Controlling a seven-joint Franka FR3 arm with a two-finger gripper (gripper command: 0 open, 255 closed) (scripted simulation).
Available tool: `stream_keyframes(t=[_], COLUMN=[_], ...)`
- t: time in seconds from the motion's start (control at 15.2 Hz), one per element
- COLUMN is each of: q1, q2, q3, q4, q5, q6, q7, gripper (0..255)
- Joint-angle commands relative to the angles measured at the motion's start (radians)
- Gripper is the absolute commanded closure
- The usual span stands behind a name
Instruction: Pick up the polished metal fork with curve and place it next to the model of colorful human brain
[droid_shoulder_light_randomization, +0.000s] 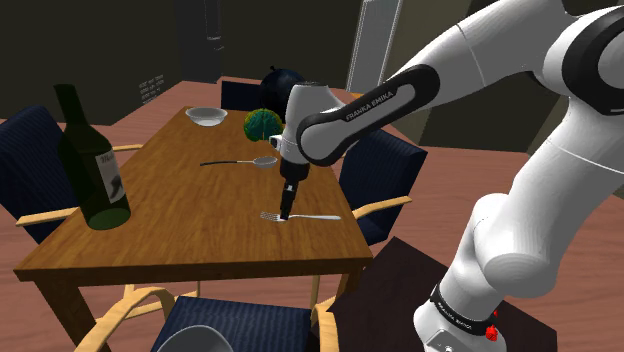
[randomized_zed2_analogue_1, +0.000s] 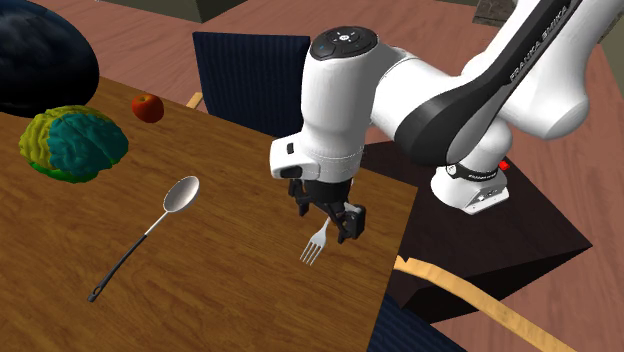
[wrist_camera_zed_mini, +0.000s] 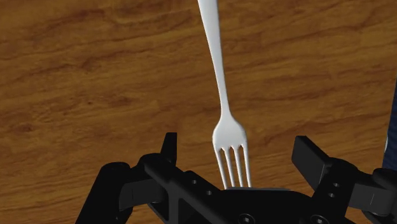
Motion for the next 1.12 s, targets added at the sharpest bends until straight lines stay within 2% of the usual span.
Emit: stream_keyframes(t=[0.0, 0.2, 0.73, 0.79, 1.06], q1=[0.001, 0.002, 0.002, 0.002, 0.004], q2=[0.02, 0.058, 0.058, 0.058, 0.054], q3=[0.001, 0.003, 0.003, 0.003, 0.005], q4=[-0.012, -0.025, -0.025, -0.025, -0.026], q5=[0.0, 0.001, 0.001, 0.001, 0.001], q6=[0.032, 0.083, 0.083, 0.083, 0.081], q7=[-0.002, -0.002, -0.002, -0.002, 0.002], gripper=[0, 0, 0, 255, 255])
